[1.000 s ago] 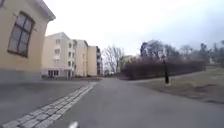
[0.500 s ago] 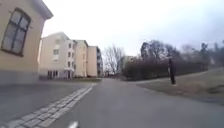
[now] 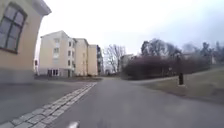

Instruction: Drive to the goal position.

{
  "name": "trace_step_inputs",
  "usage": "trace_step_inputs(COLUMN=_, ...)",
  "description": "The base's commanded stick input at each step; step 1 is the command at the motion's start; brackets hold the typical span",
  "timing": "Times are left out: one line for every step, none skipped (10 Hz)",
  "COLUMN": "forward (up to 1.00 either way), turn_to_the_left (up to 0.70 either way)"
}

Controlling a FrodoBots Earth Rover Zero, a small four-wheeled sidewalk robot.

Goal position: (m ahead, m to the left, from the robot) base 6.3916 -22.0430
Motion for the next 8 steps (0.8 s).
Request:
trace_step_inputs(forward=1.0, turn_to_the_left=0.0)
trace_step_inputs(forward=1.0, turn_to_the_left=0.0)
trace_step_inputs(forward=1.0, turn_to_the_left=0.0)
trace_step_inputs(forward=1.0, turn_to_the_left=0.0)
trace_step_inputs(forward=1.0, turn_to_the_left=0.0)
trace_step_inputs(forward=1.0, turn_to_the_left=0.0)
trace_step_inputs(forward=1.0, turn_to_the_left=0.0)
trace_step_inputs(forward=1.0, turn_to_the_left=0.0)
